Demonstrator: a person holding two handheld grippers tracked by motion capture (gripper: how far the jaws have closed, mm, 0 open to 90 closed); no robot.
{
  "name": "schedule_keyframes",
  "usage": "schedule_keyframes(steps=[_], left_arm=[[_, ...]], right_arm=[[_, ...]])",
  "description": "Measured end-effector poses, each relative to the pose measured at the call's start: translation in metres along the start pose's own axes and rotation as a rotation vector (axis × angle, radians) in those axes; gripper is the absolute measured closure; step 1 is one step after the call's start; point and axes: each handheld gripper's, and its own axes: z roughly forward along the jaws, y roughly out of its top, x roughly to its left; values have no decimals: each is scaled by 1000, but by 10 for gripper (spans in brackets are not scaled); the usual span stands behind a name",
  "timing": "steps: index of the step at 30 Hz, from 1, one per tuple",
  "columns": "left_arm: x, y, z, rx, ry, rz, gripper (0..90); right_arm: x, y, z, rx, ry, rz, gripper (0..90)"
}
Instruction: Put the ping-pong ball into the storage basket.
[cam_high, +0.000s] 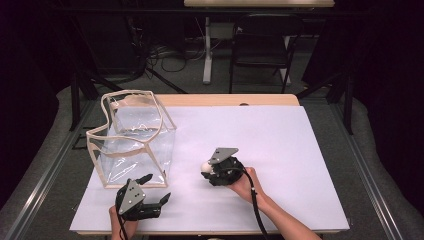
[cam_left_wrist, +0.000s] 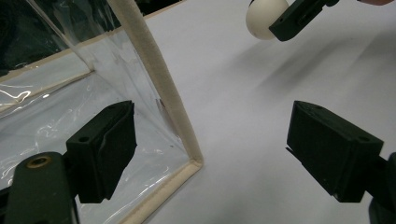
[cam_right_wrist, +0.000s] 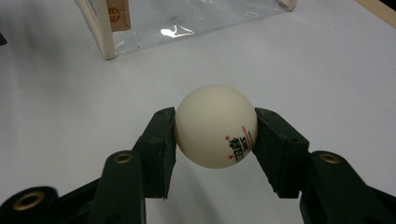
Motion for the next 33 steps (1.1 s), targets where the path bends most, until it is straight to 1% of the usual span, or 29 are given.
schedule_keyframes(steps=[6,11,13,19,27,33], left_arm=[[1,0,0,1,1,6,161],[1,0,-1,2,3,7,161],[0,0,-1,-1,5,2,161],[1,0,-1,0,7,3,161],[1,0,-2,-3,9,1,161],[1,0,-1,-5,6,-3,161]], right_arm=[[0,3,-5,-16,-6,-8,503],[0,6,-10,-27,-12,-5,504],[0,7,-12,-33,-16,-8,504],[-1,9,-16,-45,-19,-5,505],[-2,16,-22,-65,-28,-17,505],[-4,21,-28,-82,-32,-13,506]])
